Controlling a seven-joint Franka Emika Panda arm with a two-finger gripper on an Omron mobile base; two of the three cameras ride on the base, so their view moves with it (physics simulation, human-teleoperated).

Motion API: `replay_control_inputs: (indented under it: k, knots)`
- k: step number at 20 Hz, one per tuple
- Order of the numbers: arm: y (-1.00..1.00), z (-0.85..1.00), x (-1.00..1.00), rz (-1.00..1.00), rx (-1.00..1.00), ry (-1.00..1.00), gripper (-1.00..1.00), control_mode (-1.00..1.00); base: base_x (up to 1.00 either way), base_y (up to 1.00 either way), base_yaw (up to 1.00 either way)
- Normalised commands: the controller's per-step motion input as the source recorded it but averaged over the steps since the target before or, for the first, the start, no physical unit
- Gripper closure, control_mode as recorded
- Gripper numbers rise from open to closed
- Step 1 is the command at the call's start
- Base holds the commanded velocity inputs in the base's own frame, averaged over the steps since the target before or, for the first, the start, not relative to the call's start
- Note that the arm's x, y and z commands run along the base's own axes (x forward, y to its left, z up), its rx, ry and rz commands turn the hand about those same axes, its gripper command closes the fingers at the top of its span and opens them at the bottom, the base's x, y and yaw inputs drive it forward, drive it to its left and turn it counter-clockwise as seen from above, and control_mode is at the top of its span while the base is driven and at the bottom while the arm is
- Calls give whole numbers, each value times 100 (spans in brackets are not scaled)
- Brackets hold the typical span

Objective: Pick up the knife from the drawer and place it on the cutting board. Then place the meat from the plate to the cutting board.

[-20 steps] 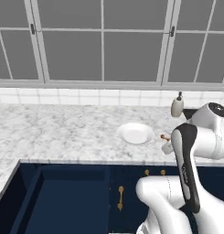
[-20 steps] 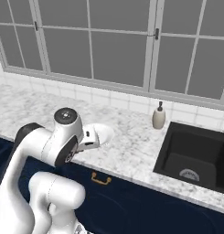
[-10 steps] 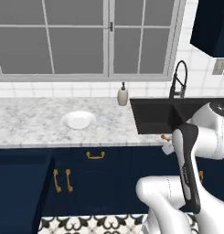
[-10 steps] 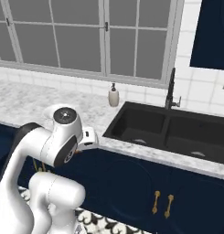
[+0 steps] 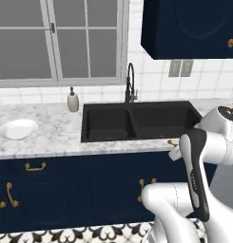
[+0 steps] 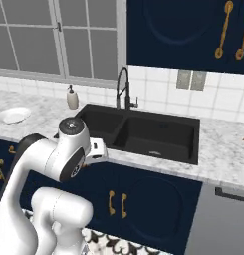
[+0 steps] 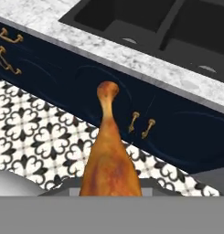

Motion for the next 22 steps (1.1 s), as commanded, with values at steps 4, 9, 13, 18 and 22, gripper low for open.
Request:
replay_control_inputs:
  k: [4, 9, 13, 18, 22]
  knots:
    - [0, 0, 0, 0, 0, 0, 100, 100, 0, -100, -15]
    - [0, 0, 0, 0, 0, 0, 100, 100, 6, -100, -13]
    - [0, 0, 0, 0, 0, 0, 100, 100, 27, -99, -9]
    - [0, 0, 0, 0, 0, 0, 100, 100, 49, -86, -4]
    - [0, 0, 0, 0, 0, 0, 100, 100, 70, -56, 0]
